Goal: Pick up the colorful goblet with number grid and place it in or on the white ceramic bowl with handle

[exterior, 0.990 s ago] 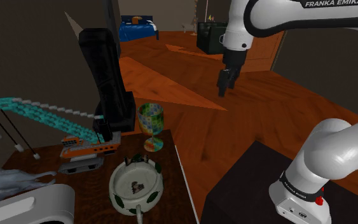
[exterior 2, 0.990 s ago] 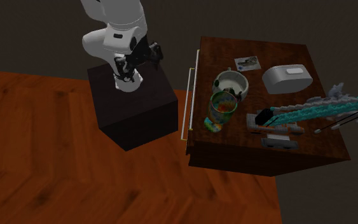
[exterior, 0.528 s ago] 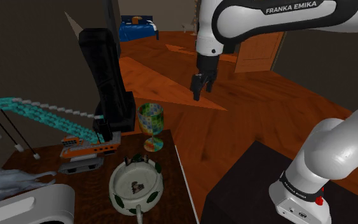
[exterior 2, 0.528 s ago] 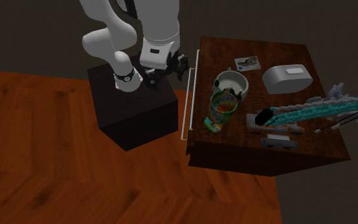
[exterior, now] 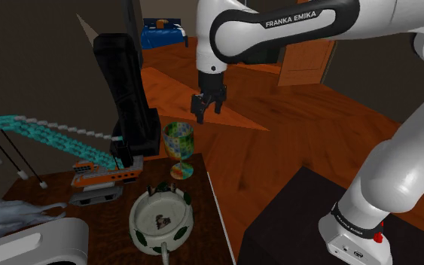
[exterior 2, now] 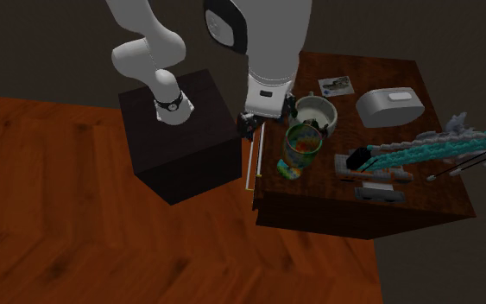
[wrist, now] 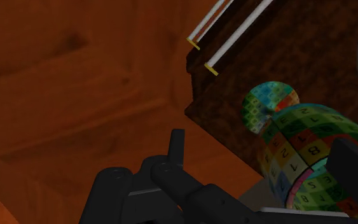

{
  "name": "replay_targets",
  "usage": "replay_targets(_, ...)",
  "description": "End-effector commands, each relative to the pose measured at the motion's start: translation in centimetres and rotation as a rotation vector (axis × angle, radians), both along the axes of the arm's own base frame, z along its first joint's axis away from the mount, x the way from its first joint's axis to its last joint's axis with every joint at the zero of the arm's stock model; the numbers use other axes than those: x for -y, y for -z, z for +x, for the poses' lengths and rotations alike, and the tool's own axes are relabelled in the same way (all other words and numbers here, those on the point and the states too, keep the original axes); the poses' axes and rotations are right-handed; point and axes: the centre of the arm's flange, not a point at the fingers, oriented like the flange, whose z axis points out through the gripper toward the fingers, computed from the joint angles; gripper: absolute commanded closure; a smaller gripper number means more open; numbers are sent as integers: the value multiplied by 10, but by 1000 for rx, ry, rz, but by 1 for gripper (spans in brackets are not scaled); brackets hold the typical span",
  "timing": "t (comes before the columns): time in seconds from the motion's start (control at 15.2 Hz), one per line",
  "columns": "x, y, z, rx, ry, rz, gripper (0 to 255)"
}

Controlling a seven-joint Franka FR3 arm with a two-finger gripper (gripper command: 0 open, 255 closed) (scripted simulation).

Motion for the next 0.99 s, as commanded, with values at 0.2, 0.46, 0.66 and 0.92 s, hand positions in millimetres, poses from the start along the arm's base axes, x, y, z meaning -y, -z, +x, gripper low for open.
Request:
replay_targets(0.2, -47, 15, 46, 6, 8, -1, 0)
replay_targets(0.46, -53, 33, 53, 7, 9, -2, 0)
replay_targets(0.66, -53, 49, 53, 7, 9, -2, 0)
replay_targets(0.92, -54, 57, 53, 7, 9, -2, 0)
